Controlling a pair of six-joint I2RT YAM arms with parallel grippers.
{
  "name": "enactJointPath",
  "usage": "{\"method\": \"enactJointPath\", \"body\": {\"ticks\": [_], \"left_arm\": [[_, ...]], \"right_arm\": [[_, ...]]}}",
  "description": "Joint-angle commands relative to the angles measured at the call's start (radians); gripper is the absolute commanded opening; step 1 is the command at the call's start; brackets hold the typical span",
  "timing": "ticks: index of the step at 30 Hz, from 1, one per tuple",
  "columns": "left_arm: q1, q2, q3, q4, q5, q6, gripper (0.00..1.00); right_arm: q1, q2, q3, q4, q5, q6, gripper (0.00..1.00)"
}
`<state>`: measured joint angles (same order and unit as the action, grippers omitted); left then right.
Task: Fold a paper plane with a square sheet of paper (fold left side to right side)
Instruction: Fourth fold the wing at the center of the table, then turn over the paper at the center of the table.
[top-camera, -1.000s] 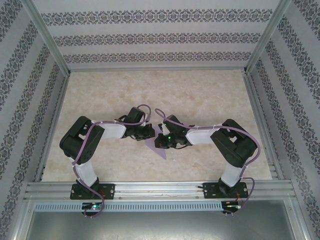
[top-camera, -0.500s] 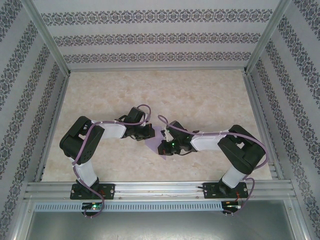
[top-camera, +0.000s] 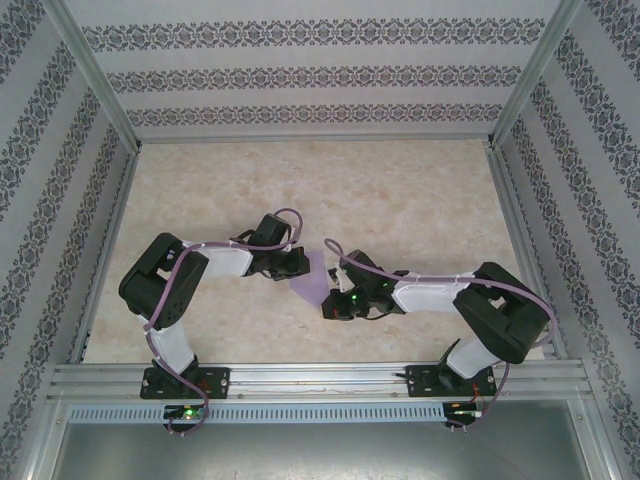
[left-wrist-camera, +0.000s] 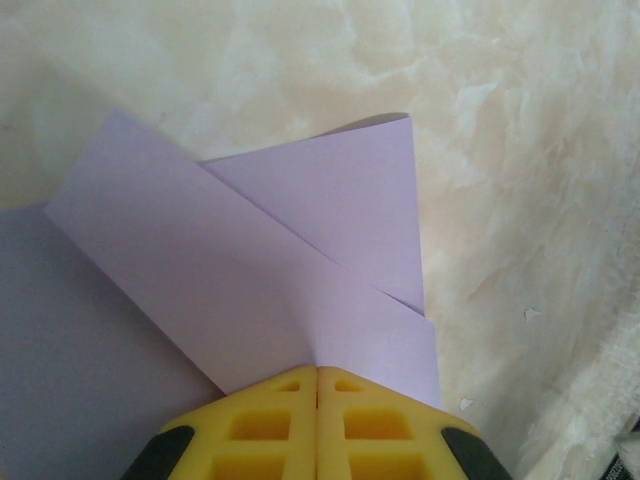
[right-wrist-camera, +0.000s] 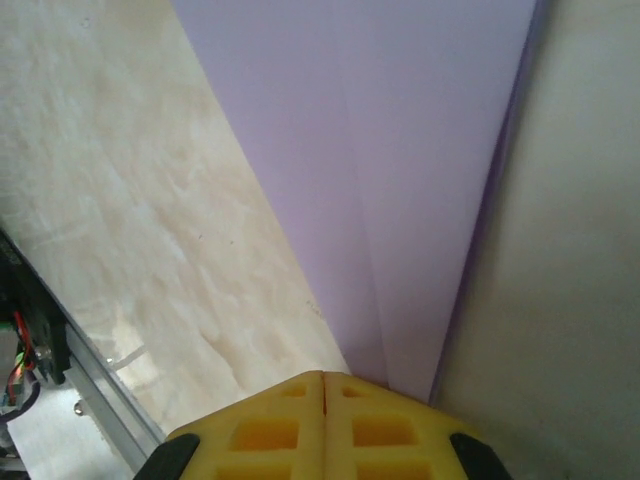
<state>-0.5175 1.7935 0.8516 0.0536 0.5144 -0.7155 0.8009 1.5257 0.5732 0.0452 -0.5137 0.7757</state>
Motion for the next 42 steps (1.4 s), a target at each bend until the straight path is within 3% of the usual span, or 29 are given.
{"method": "enactJointPath", "body": {"ticks": [1, 7, 11, 17, 25, 32, 42], "left_arm": [[-0.003, -0.022, 0.026, -0.078, -0.042, 0.006, 0.1], [-0.003, -0.115, 0.09, -0.114, -0.017, 0.03, 0.23], [0.002, -0.218, 0.11, -0.178, -0.093, 0.076, 0.34], [0.021, -0.424, 0.025, -0.229, -0.251, 0.127, 0.46], [0.051, -0.681, -0.147, -0.216, -0.357, 0.143, 0.59], [0.063, -0.749, -0.193, -0.222, -0.372, 0.145, 0.6], [0.069, -0.749, -0.191, -0.224, -0.372, 0.148, 0.62]], "right_arm": [[-0.01, -0.074, -0.006, -0.022, -0.02, -0.001, 0.0], [-0.124, -0.202, -0.012, -0.069, -0.034, -0.073, 0.27], [-0.195, -0.234, -0.001, -0.088, -0.034, -0.143, 0.43], [-0.207, -0.167, 0.055, -0.078, -0.038, -0.272, 0.63], [-0.175, 0.051, 0.175, -0.036, -0.057, -0.371, 0.63], [-0.164, 0.169, 0.241, -0.022, -0.046, -0.419, 0.6], [-0.165, 0.215, 0.227, 0.062, -0.088, -0.413, 0.39]]}}
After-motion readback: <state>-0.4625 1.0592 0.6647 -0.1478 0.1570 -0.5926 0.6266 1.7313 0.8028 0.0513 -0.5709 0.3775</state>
